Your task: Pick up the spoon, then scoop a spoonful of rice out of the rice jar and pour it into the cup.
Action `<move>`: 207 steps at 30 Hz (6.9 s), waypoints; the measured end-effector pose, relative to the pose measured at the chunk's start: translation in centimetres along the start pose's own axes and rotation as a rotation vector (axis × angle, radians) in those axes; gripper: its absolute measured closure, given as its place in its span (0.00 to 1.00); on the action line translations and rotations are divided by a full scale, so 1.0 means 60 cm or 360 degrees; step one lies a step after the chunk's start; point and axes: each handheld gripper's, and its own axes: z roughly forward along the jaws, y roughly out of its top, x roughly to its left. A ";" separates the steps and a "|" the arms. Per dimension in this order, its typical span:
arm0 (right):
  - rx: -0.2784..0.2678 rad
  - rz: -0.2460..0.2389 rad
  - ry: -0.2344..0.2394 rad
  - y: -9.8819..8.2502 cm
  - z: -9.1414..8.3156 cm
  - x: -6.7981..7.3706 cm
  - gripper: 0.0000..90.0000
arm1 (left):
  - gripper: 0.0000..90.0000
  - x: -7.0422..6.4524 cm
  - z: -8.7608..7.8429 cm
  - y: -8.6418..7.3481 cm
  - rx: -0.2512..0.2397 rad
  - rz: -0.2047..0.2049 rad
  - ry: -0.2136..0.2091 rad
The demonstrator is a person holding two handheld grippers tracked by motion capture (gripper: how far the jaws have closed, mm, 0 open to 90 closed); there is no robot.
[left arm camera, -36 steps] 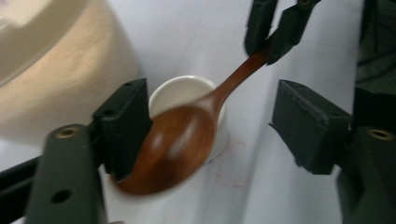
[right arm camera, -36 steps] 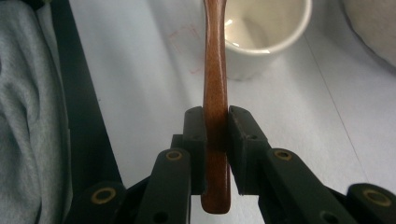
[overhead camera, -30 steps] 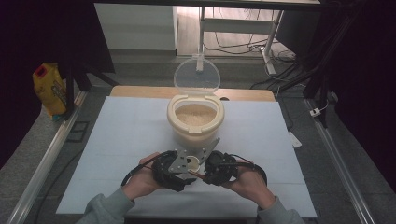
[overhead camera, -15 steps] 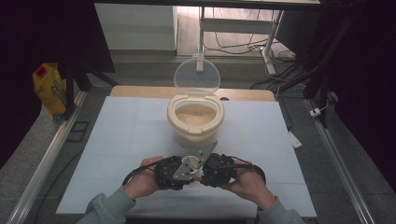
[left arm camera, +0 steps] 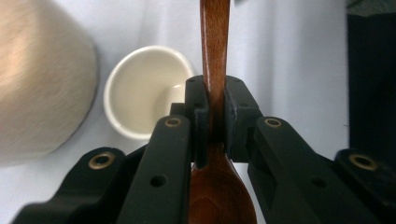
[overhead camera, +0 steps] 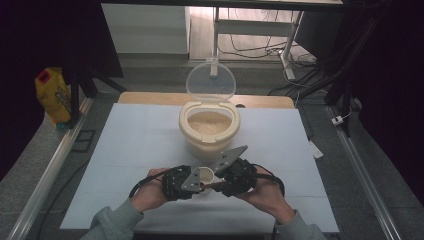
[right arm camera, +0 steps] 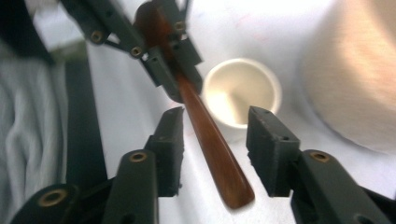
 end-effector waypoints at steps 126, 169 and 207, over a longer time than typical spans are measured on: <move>-0.1240 0.0885 -0.0139 -0.055 -0.133 -0.091 0.92 | 0.36 0.016 -0.074 -0.234 -0.0370 -0.0912 0.0350; -0.1152 0.0893 -0.0541 0.013 -0.053 -0.244 0.92 | 0.35 0.021 -0.063 -0.251 -0.0285 -0.0919 0.0335; -0.0970 0.1123 -0.0271 0.024 0.011 -0.248 0.93 | 0.31 0.016 -0.065 -0.270 -0.0293 -0.0993 0.0363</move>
